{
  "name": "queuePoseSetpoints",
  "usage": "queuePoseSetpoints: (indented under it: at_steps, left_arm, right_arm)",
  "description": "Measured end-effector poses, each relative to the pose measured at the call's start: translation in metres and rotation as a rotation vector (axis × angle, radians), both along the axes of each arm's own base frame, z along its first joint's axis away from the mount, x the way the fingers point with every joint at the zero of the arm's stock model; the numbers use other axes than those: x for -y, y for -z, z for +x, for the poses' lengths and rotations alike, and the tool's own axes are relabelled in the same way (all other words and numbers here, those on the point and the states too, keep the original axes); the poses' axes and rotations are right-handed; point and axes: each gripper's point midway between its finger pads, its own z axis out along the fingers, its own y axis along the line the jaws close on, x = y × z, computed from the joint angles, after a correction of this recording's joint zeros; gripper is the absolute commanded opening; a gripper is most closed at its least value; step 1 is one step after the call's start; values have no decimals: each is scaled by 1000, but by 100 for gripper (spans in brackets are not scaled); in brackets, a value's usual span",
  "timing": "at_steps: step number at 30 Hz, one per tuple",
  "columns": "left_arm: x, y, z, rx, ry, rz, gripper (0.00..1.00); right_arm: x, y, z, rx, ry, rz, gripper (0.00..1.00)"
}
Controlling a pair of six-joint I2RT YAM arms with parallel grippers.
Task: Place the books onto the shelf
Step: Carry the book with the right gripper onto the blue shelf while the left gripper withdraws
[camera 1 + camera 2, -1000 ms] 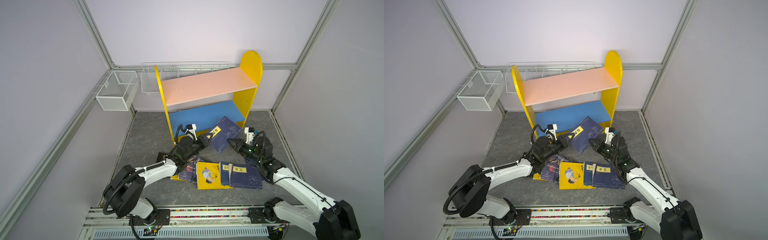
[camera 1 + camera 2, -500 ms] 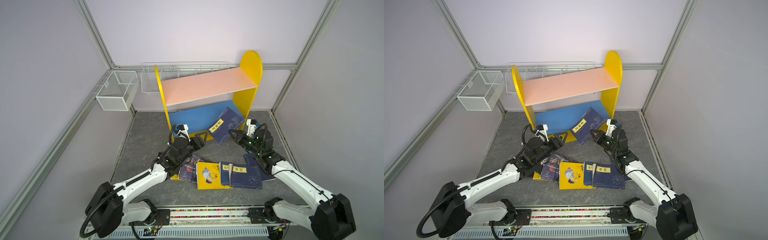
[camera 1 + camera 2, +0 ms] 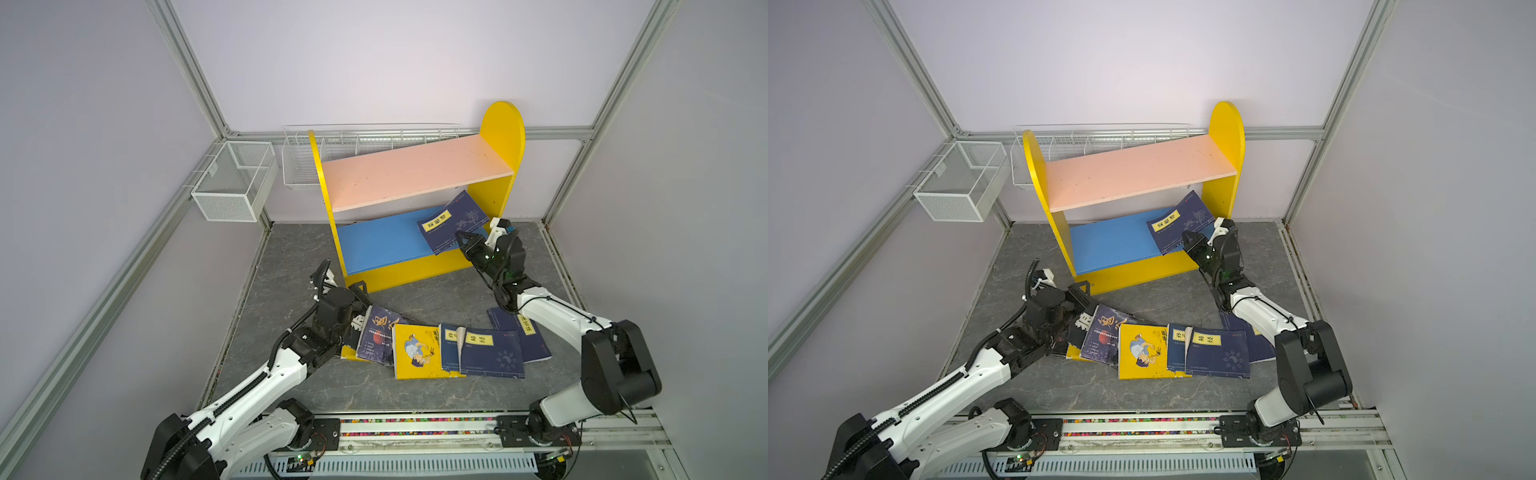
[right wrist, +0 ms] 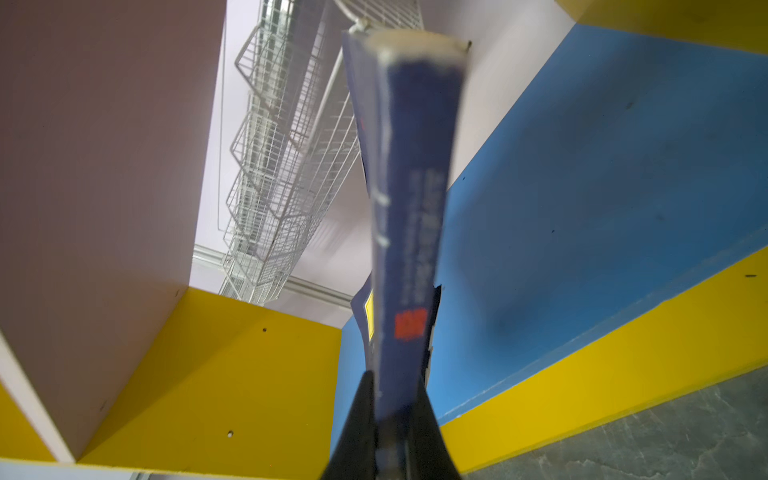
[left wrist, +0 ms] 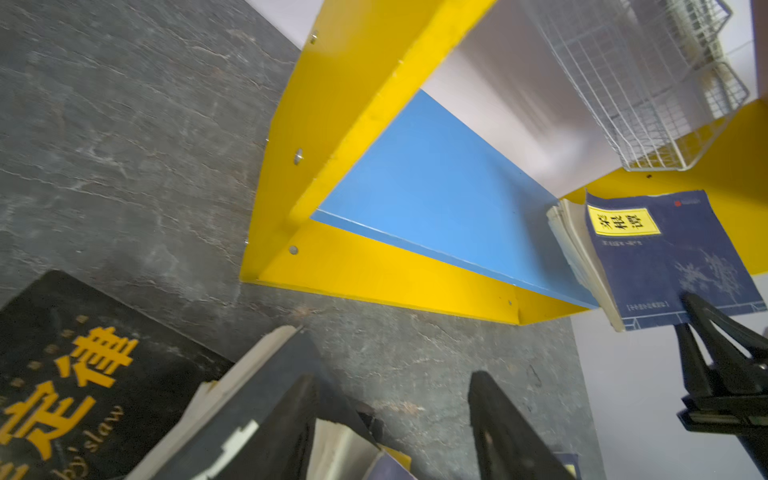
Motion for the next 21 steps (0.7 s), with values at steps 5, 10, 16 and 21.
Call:
queuePoseSetpoints:
  at_steps: [5, 10, 16, 21]
  left_arm:
    - [-16, 10, 13, -25, -30, 9, 51]
    - [-22, 29, 28, -68, -35, 31, 48]
    - [-33, 51, 44, -128, -54, 48, 43]
    - [-38, 51, 60, -130, -70, 47, 41]
  right_arm:
    - [18, 13, 14, -44, 136, 54, 6]
    - [29, 25, 23, -78, 227, 107, 6]
    - [27, 50, 34, -132, 257, 135, 6]
    - [27, 53, 37, -142, 264, 151, 8]
